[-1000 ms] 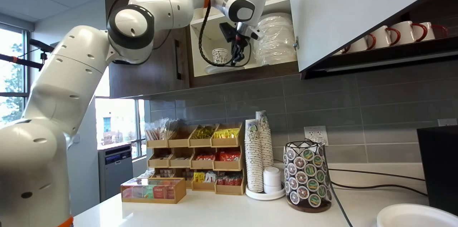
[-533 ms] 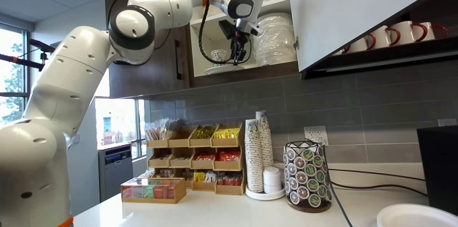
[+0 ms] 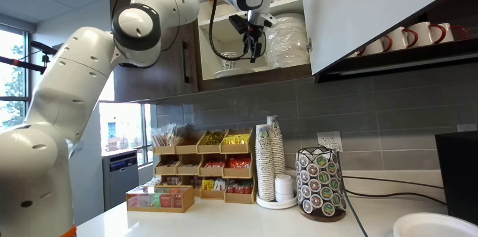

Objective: Pick up the paper plate with a paper coffee cup on top and put it in the bottom shelf of the cabinet with an open door

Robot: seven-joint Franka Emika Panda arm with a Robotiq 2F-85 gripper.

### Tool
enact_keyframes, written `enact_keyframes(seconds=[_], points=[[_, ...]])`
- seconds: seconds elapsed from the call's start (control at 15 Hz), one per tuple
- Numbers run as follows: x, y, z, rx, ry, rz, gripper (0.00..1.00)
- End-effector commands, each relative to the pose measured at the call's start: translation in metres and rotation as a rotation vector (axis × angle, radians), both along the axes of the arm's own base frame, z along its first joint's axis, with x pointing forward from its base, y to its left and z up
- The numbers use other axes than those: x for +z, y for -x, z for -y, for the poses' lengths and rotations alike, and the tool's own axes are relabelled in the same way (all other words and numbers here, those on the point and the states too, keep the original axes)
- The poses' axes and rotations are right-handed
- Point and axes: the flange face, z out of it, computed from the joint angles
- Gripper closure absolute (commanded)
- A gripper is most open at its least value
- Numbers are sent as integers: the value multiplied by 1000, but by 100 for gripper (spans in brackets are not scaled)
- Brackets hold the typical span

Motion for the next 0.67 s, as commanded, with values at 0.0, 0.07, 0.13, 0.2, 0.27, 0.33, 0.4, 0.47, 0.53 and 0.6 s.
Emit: enact_keyframes(seconds=[0.0, 0.07, 0.13, 0.2, 0.27, 0.33, 0.4, 0.47, 0.53, 0.6], points=[[24, 17, 5, 81, 137, 81, 0], [31, 25, 6, 125, 161, 113, 0], [38, 31, 7, 157, 187, 142, 0], [45, 37, 9, 189, 210, 182, 0], [53, 43, 10, 215, 224, 216, 0], [59, 50, 12, 251, 242, 246, 0], [67, 56, 13, 277, 254, 285, 0], [73, 63, 13, 304, 263, 312, 0], [78, 69, 14, 326, 271, 330, 0], [83, 75, 14, 350, 284, 350, 0]])
